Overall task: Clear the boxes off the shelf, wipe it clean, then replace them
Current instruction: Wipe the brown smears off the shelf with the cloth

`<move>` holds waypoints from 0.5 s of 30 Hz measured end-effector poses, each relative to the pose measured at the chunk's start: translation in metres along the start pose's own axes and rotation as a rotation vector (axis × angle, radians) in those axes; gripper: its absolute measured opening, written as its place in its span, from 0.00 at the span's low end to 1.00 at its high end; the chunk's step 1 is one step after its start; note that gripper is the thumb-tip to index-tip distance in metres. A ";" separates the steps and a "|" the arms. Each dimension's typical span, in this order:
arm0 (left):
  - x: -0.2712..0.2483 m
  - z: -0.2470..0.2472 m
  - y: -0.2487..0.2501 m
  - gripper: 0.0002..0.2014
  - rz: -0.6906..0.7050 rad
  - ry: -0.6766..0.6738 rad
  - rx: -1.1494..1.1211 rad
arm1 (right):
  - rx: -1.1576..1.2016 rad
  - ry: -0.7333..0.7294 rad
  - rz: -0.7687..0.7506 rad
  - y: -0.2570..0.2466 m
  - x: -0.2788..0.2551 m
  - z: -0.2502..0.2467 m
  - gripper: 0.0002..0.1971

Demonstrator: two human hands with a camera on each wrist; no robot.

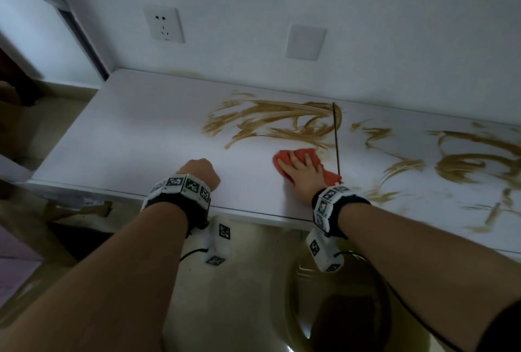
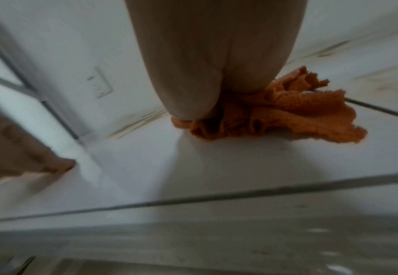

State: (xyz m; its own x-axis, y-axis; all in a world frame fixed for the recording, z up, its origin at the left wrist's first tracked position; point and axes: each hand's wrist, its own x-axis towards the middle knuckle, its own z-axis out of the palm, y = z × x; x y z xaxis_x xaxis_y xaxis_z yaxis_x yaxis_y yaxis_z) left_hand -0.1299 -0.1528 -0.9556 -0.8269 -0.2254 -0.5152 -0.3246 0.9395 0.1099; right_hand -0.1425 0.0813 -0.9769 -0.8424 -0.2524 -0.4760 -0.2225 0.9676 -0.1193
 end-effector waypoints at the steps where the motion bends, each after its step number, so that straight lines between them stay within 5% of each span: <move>1: -0.002 0.000 0.002 0.16 -0.012 0.009 -0.003 | -0.030 -0.005 -0.050 -0.007 0.003 0.000 0.30; 7: -0.011 -0.006 0.020 0.14 -0.016 0.024 0.044 | -0.075 -0.038 -0.165 -0.033 0.029 -0.004 0.36; 15: -0.010 -0.007 0.023 0.13 0.004 0.031 0.114 | 0.058 0.011 0.024 0.017 0.034 -0.018 0.36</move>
State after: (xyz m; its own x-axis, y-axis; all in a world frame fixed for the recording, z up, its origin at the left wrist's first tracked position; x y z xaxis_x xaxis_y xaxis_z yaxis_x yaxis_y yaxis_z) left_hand -0.1319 -0.1305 -0.9420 -0.8425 -0.2283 -0.4880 -0.2688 0.9631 0.0135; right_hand -0.1834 0.0887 -0.9795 -0.8524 -0.2290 -0.4701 -0.1735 0.9719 -0.1588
